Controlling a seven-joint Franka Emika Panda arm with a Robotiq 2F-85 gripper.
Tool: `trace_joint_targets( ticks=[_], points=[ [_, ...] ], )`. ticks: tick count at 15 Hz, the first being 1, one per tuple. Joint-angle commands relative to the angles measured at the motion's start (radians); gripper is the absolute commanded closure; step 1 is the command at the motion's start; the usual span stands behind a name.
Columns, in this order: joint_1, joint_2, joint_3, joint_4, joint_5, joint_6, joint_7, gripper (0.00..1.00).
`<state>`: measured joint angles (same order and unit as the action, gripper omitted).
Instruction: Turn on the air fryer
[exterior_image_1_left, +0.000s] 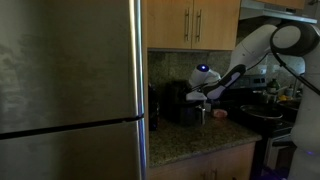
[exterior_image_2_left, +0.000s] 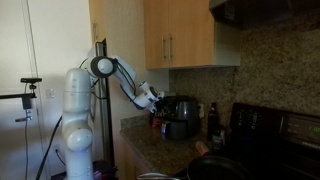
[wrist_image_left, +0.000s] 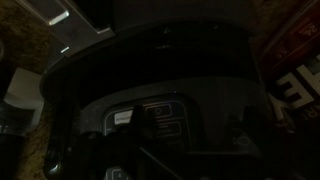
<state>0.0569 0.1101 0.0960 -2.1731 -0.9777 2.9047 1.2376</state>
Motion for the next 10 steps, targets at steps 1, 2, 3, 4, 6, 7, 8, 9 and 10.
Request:
trace_joint_targets(
  ticks=[1,2,3,4,6,7,8,9,10],
  points=[
    [-0.019,0.038,0.009,0.01,0.107,0.084,-0.051,0.0],
    [-0.017,0.029,0.008,0.001,0.121,0.089,-0.046,0.0],
    [-0.021,0.031,0.012,-0.009,0.161,0.109,-0.07,0.0],
    [-0.02,0.033,0.01,-0.011,0.171,0.122,-0.063,0.0],
    [-0.021,0.037,0.011,-0.023,0.208,0.154,-0.071,0.0],
    [-0.022,0.039,0.009,-0.026,0.215,0.173,-0.074,0.0],
    [-0.022,0.042,0.01,-0.028,0.224,0.188,-0.078,0.0],
    [-0.02,0.043,0.004,-0.026,0.211,0.198,-0.066,0.0],
    [-0.019,0.042,-0.002,-0.024,0.197,0.201,-0.058,0.0]
  ],
)
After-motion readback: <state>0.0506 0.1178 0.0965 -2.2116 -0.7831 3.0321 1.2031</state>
